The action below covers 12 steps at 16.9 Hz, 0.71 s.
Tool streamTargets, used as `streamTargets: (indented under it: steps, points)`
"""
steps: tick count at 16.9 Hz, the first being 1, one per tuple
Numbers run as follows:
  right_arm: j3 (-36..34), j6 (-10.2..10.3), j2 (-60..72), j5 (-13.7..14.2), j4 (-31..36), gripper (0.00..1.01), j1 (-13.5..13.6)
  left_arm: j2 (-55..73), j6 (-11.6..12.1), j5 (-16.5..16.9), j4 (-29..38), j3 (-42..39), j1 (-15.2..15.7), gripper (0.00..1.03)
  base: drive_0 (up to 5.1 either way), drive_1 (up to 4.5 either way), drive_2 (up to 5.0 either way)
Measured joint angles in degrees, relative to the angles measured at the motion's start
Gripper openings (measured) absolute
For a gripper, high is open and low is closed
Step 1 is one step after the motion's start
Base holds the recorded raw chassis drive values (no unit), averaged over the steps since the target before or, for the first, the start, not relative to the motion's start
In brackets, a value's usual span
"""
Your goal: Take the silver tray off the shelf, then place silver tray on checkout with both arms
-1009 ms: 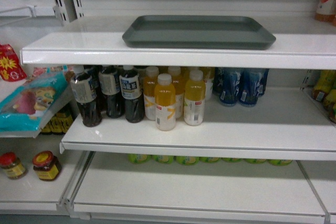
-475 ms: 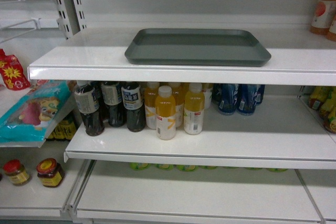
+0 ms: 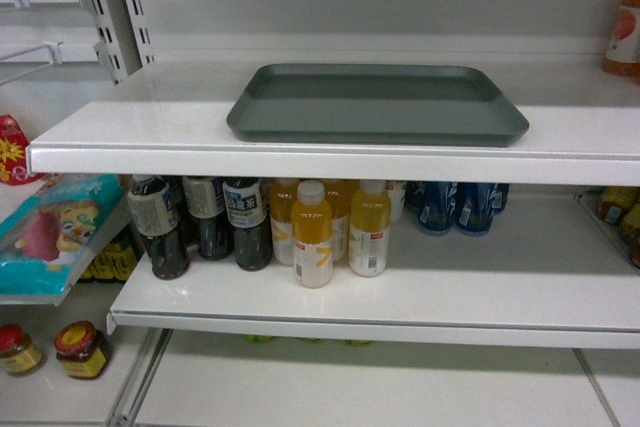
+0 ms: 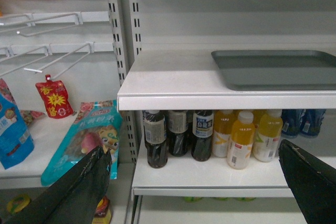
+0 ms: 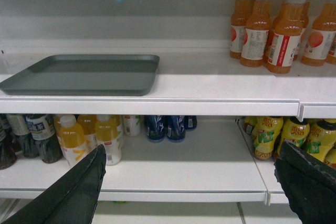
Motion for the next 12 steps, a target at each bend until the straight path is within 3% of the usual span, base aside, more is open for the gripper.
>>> streamTargets:
  steps: [12]
  points:
    - [0.0,0.0,0.0,0.0,-0.1,0.98,0.0,0.0,0.0,0.0,-0.1,0.0,0.0,0.98,0.1,4.46,-4.2]
